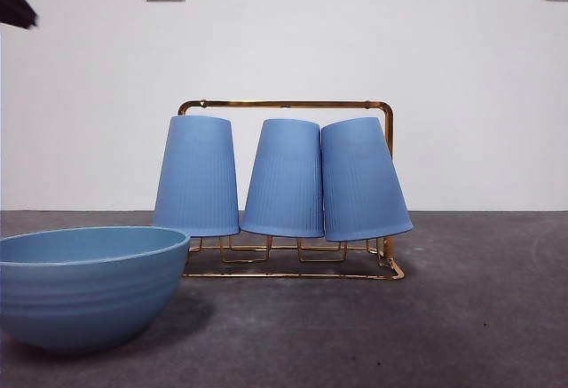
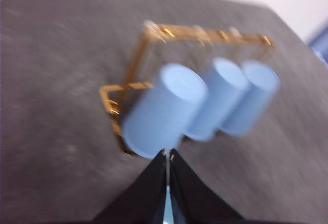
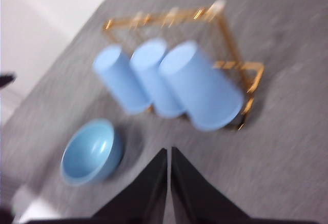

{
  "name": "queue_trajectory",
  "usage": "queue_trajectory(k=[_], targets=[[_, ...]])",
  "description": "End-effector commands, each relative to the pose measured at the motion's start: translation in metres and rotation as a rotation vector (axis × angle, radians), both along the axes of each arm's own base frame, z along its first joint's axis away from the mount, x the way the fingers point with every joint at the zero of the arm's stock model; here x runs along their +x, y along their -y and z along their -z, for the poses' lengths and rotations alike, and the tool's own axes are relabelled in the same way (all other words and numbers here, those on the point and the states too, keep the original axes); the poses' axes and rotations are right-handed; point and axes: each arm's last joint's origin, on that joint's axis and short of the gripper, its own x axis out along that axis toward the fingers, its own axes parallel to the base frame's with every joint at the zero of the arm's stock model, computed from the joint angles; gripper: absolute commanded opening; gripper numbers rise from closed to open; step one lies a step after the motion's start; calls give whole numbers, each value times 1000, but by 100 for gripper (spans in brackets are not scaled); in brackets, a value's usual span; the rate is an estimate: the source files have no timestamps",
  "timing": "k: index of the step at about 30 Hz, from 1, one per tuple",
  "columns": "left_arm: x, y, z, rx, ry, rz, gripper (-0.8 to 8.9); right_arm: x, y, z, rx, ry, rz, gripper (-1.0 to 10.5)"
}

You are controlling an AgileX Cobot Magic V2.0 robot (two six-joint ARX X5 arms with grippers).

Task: Right arm lift cup from the cupboard, then place it on the right of the bowl

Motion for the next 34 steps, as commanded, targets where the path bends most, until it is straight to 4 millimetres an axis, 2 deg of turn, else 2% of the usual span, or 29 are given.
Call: queue_trajectory(k=[1, 6, 12, 14, 17, 20, 23, 30, 34], targets=[[3, 8, -8, 32, 50, 126, 9, 6, -6, -3, -69, 26, -97, 11], [8, 23, 0, 6, -52, 302, 9, 13, -16, 0, -103, 10, -181, 11], [11, 28, 4, 22, -61, 333, 22, 14, -17, 0, -123, 22, -194, 12], [11, 28, 3, 23, -51, 334, 84, 14, -17, 1, -133, 21, -181, 40], [12, 28, 2, 21, -39, 334, 247, 14, -17, 1, -137, 23, -175, 202], [12, 28, 2, 20, -39, 334, 454, 14, -17, 1, -135, 23, -176, 388], [12, 28, 2, 20, -38, 333, 551, 14, -17, 0, -135, 26, -175, 484], [12, 28, 2, 20, -39, 334, 562, 16, -17, -2, -85, -13, -136, 498], [12, 28, 2, 20, -38, 334, 562, 24, -19, -12, -81, -56, -126, 495]])
